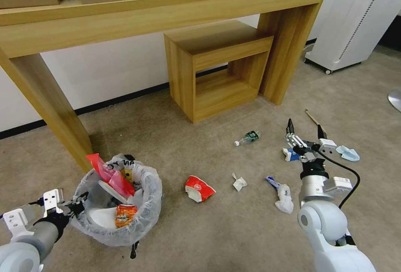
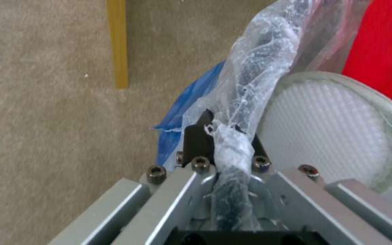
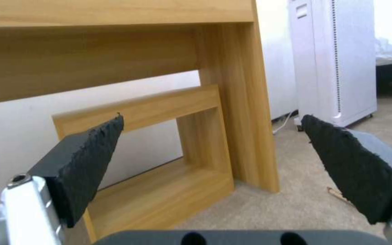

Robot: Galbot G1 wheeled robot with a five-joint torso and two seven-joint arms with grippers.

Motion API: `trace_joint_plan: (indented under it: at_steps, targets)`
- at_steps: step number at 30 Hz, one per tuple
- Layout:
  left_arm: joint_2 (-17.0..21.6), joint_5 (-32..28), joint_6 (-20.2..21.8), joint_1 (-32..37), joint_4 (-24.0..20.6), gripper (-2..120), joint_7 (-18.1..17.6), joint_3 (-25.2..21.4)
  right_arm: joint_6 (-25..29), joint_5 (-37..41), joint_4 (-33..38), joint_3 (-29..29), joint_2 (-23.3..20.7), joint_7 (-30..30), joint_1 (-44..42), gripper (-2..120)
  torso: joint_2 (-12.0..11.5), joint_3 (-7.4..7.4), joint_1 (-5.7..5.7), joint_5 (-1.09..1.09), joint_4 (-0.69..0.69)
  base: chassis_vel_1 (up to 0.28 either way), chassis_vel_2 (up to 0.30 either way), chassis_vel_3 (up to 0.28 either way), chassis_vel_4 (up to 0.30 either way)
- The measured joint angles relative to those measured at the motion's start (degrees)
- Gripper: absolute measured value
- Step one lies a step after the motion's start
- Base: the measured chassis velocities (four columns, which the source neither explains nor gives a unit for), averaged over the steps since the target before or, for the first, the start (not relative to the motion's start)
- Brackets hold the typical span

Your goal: Pick up the trash bin and place the garbage on the floor into it.

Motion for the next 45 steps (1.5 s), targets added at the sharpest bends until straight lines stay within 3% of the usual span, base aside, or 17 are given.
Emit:
trace_joint_plan:
  at_steps: [6, 9, 12, 19, 23, 27, 29, 31, 33, 35, 37, 39, 41, 42, 45]
  targets:
    - [-0.7, 0.3, -0.5, -0.2, 0.0, 1, -0.1, 0.2, 1.0, -0.2, -0.1, -0.8, -0.4, 0.3, 0.0, 100, 0.0, 0.02, 0.01, 0.00, 0.00, -0.166, 0.173, 0.172, -0.168]
    - [-0.9, 0.5, -0.6, -0.3, -0.1, 1, -0.2, 0.4, -2.6, 1.7, 0.5, -2.8, -1.4, 2.6, -0.2, 100, 0.0, 0.04, 0.01, 0.00, 0.00, -0.136, 0.149, 0.093, -0.117]
    - [-1.2, 0.9, -0.7, -0.3, -0.1, 1, -0.2, 0.7, -11.3, 4.5, 0.6, -6.6, -4.2, 6.0, -0.5, 100, 0.0, 0.03, 0.01, 0.01, 0.00, -0.013, 0.024, 0.019, -0.033]
    - [-1.6, 1.1, -0.7, -0.4, -0.1, 1, -0.2, 0.8, -18.5, 8.2, -0.1, -11.7, -8.9, 8.2, 0.2, 100, 0.0, 0.00, 0.01, -0.02, 0.01, 0.010, -0.015, -0.009, 0.007]
    - [-1.9, 1.3, -0.8, -0.6, -0.1, 1, -0.2, 0.9, -23.8, 14.6, -1.4, -17.6, -13.6, 10.7, 2.5, 100, 0.0, 0.00, 0.00, 0.02, 0.01, 0.000, 0.000, 0.000, 0.000]
    - [-2.1, 1.4, -0.9, -0.7, 0.0, 1, -0.2, 1.0, -27.4, 18.4, -1.7, -20.2, -15.6, 11.5, 3.8, 100, 0.0, 0.00, 0.01, 0.01, 0.00, 0.000, 0.000, 0.000, 0.000]
    - [-2.6, 1.8, -1.2, -0.9, 0.2, 1, -0.2, 1.1, -33.8, 25.1, -1.9, -25.6, -18.6, 13.9, 7.6, 100, 0.0, 0.00, 0.01, 0.01, 0.01, 0.000, 0.000, 0.000, 0.000]
    - [-2.7, 1.9, -1.2, -1.1, 0.3, 1, -0.2, 1.1, -35.8, 26.6, -2.0, -27.0, -19.3, 14.2, 8.8, 100, 0.0, 0.01, 0.01, 0.01, 0.01, 0.000, 0.000, 0.000, 0.000]
    - [-2.9, 2.4, -1.3, -1.9, 1.0, 1, -0.2, 1.7, -43.2, 32.6, -2.4, -30.8, -21.3, 15.8, 13.2, 100, 0.0, 0.00, 0.01, 0.01, 0.01, 0.000, 0.000, 0.000, 0.000]
    - [-2.9, 2.4, -1.3, -2.2, 1.2, 1, -0.3, 1.9, -44.6, 33.8, -2.4, -31.4, -21.7, 16.1, 14.0, 100, 0.0, 0.01, 0.01, 0.00, 0.01, 0.000, 0.000, 0.000, 0.000]
    - [-3.2, 2.9, -1.4, -2.9, 1.9, 1, -0.6, 2.6, -51.4, 38.3, -3.8, -37.0, -23.8, 16.1, 19.7, 100, 0.0, 0.01, 0.01, 0.01, -0.01, 0.000, 0.000, 0.000, 0.000]
    - [-3.5, 3.0, -1.5, -2.9, 1.9, 1, -0.6, 2.6, -51.9, 38.6, -4.3, -38.3, -24.0, 16.1, 20.8, 100, 0.0, 0.01, 0.01, 0.01, -0.01, 0.000, 0.000, 0.000, 0.000]
    - [-4.7, 3.6, -1.8, -3.0, 2.0, 1, -0.5, 2.6, -53.0, 39.4, -7.0, -46.1, -23.6, 16.0, 27.3, 100, 0.0, 0.01, 0.01, 0.00, 0.00, 0.000, 0.000, 0.000, 0.000]
    - [-4.7, 3.6, -1.8, -3.0, 2.0, 1, -0.5, 2.6, -53.0, 39.4, -7.0, -46.1, -23.6, 16.0, 27.3, 100, 0.0, 0.01, 0.01, 0.00, 0.00, 0.000, 0.000, 0.000, 0.000]
    - [-5.2, 3.7, -2.0, -3.4, 2.2, 1, -0.4, 2.5, -53.0, 36.8, -12.1, -53.6, -21.2, 14.4, 33.3, 100, 0.0, 0.01, 0.01, 0.00, 0.02, 0.000, 0.000, 0.000, 0.000]
